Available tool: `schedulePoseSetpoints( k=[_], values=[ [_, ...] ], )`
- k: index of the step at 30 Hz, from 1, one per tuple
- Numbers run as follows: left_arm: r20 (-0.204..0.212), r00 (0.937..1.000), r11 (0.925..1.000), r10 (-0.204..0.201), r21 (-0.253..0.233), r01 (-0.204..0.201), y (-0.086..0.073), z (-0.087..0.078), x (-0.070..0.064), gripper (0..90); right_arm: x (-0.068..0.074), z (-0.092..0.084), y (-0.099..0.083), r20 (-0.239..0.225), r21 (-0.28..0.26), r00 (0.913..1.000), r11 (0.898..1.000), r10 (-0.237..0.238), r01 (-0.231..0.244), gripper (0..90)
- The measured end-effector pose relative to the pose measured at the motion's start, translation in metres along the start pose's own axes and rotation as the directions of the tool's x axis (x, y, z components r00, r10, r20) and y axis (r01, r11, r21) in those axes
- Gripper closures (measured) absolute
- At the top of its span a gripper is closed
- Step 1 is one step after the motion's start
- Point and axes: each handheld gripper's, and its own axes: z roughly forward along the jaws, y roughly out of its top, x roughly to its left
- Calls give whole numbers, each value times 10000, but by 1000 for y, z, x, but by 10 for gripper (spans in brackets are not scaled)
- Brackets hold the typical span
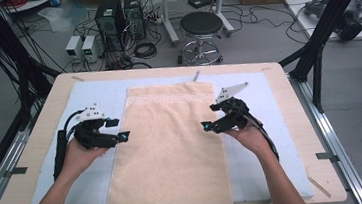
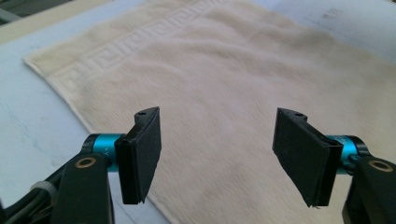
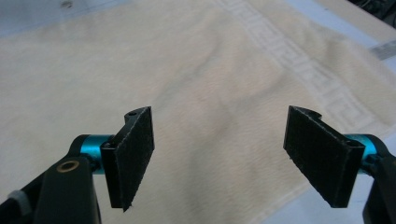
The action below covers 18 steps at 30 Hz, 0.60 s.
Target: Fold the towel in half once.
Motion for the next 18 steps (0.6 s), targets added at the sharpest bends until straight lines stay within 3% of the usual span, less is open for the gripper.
schedulePoseSetpoints(
  k=[4,8,12,16,18],
  values=[
    [-146,9993,9994,-352,57,353,15,10,19,341,-21,0,11,316,-76,9992,9997,229,-226,249],
    [-494,9974,9985,-529,123,536,20,27,37,350,-41,8,14,581,33,9968,9985,547,-550,255],
    [-714,9958,9983,-574,-104,568,14,44,48,380,-55,21,7,711,154,9941,9964,821,-834,276],
    [-749,9937,9963,-835,157,849,4,63,56,381,-64,37,-2,978,585,9895,9919,1067,-1128,281],
    [-871,9922,9946,-895,439,936,0,71,57,381,-68,42,-8,1067,601,9856,9886,1309,-1378,327]
  ],
)
